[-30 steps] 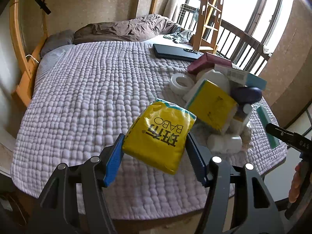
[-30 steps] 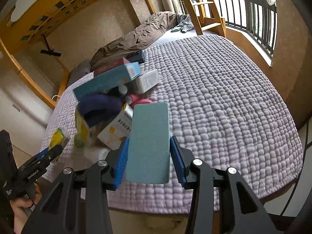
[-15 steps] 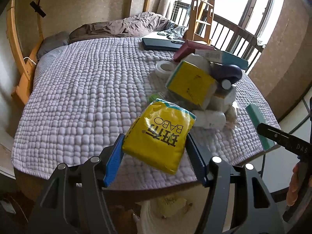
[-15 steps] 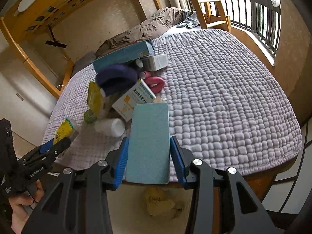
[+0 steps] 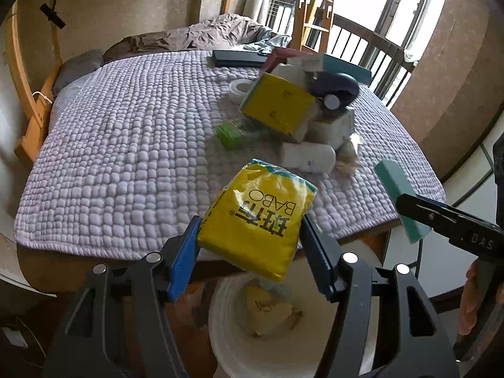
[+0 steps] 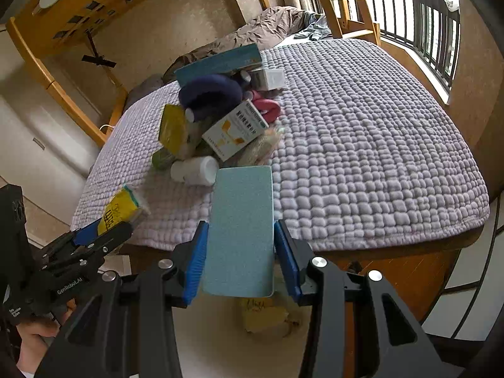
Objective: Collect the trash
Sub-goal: 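Carry the yellow BABO packet and teal box over the white bin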
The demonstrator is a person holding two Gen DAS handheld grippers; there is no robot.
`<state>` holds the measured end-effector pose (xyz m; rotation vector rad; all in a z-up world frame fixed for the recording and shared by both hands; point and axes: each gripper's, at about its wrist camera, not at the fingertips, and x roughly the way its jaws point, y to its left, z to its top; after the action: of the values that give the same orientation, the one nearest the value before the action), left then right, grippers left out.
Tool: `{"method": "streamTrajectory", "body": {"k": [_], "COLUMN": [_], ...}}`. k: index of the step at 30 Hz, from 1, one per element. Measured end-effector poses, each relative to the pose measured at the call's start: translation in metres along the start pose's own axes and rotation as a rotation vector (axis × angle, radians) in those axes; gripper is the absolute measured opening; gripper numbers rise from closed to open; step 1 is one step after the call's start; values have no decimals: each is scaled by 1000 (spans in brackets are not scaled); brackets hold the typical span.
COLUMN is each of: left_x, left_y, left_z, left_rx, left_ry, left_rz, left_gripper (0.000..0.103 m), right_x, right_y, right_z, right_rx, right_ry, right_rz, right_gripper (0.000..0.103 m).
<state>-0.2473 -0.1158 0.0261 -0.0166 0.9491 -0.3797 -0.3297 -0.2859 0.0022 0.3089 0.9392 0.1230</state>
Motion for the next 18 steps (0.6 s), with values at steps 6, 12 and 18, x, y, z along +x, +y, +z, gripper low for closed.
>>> {"method": "streamTrajectory", "body": {"k": [6, 12, 18], "left_x": [-5, -8, -12], "left_y": [-9, -18, -24], "left_z": [-13, -26, -35], "left_rx": [27, 53, 63], "left_ry": [15, 32, 42], "left_rz": [-19, -33, -39], "left_gripper": [64, 64, 64], "right_x": [-7, -14, -16], "right_y": [4, 6, 5], "right_z": [-14, -27, -36], "right_rx": [-8, -26, -26], "right_ry": [15, 29, 42], "right_rz": [5, 6, 4], "right_gripper": [42, 42, 42]}}
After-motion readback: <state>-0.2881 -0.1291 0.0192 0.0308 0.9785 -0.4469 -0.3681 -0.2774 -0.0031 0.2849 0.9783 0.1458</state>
